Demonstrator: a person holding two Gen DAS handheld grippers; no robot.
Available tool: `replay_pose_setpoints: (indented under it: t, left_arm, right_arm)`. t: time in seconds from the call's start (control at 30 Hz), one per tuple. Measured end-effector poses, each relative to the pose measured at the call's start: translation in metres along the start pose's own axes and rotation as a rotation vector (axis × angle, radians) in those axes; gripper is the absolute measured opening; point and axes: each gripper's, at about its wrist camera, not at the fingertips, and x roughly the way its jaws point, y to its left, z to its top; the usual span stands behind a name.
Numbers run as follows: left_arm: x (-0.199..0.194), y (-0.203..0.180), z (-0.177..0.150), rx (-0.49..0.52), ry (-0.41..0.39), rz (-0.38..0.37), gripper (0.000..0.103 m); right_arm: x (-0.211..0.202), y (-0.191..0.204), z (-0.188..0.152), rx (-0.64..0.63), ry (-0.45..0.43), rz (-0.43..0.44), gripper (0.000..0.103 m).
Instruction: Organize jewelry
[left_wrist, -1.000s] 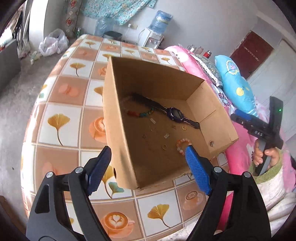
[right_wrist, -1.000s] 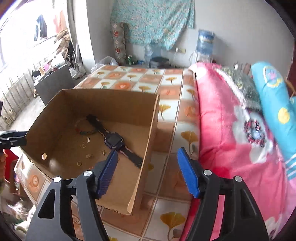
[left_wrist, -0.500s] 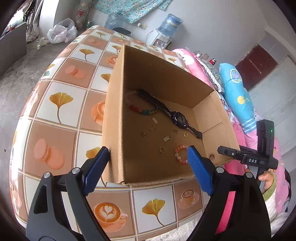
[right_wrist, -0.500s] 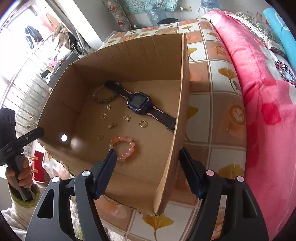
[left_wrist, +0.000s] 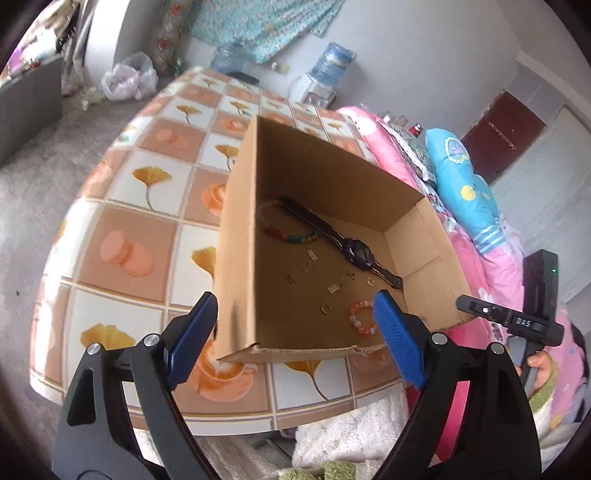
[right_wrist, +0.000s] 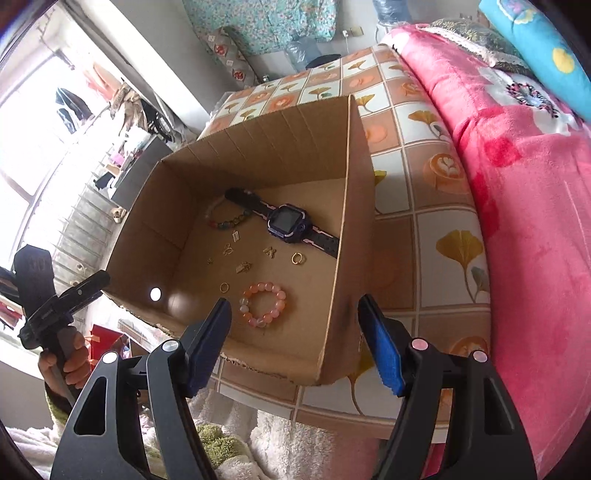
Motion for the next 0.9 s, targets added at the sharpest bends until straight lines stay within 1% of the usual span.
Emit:
replay_pose_setpoints:
  t: [0.07, 0.1, 0.13, 0.17, 0.2, 0.27, 0.33, 0.4, 0.43, 0.47, 0.53, 0.6, 0.63, 0.73, 0.83, 0.9]
  left_arm:
    - [-0.024, -0.012, -0.007, 0.054, -0.096, 0.076, 0.084]
    - [-0.035, -0.017, -0.012, 0.081, -0.132, 0.096, 0.085]
    - [-0.044, -0.022, -0.016, 0.100, -0.157, 0.116, 0.086]
    - [-0.052, -0.026, -0.021, 0.120, -0.180, 0.142, 0.090]
    - [-0.059, -0.031, -0.027, 0.139, -0.199, 0.171, 0.091]
    - [-0.066, -0.039, -0.036, 0.156, -0.211, 0.227, 0.094]
    - [-0.067, -0.046, -0.043, 0.145, -0.198, 0.279, 0.094]
    - [-0.062, -0.054, -0.050, 0.138, -0.174, 0.302, 0.094]
    - [-0.058, -0.058, -0.052, 0.144, -0.167, 0.307, 0.094]
    - [-0.053, -0.062, -0.055, 0.153, -0.164, 0.328, 0.094]
    - [-0.044, -0.070, -0.059, 0.182, -0.156, 0.405, 0.094]
    - [-0.035, -0.077, -0.061, 0.212, -0.141, 0.441, 0.094]
    - [-0.031, -0.080, -0.061, 0.226, -0.124, 0.444, 0.094]
    - [-0.022, -0.088, -0.062, 0.255, -0.063, 0.418, 0.094]
    - [-0.018, -0.092, -0.064, 0.222, -0.043, 0.412, 0.094]
    - [-0.016, -0.093, -0.065, 0.207, -0.031, 0.395, 0.094]
  right_arm:
    - [-0.020, 0.005, -0.009, -0.013, -0.066, -0.056, 0.069]
    - [-0.029, 0.009, -0.017, -0.018, -0.095, -0.080, 0.071]
    - [-0.038, 0.013, -0.025, -0.024, -0.124, -0.099, 0.076]
    - [-0.046, 0.017, -0.034, -0.034, -0.148, -0.112, 0.079]
    - [-0.050, 0.021, -0.039, -0.046, -0.161, -0.123, 0.082]
    - [-0.054, 0.032, -0.054, -0.074, -0.164, -0.140, 0.085]
    - [-0.052, 0.040, -0.063, -0.088, -0.146, -0.126, 0.090]
    - [-0.046, 0.049, -0.073, -0.085, -0.125, -0.114, 0.093]
    - [-0.041, 0.056, -0.076, -0.100, -0.112, -0.126, 0.094]
    - [-0.037, 0.062, -0.079, -0.116, -0.104, -0.147, 0.094]
    - [-0.029, 0.077, -0.084, -0.146, -0.095, -0.198, 0.094]
    - [-0.026, 0.086, -0.087, -0.158, -0.105, -0.231, 0.094]
    - [-0.026, 0.089, -0.086, -0.161, -0.117, -0.254, 0.095]
    - [-0.027, 0.098, -0.086, -0.164, -0.162, -0.303, 0.096]
    - [-0.023, 0.100, -0.081, -0.165, -0.162, -0.326, 0.096]
    - [-0.021, 0.098, -0.079, -0.153, -0.153, -0.320, 0.096]
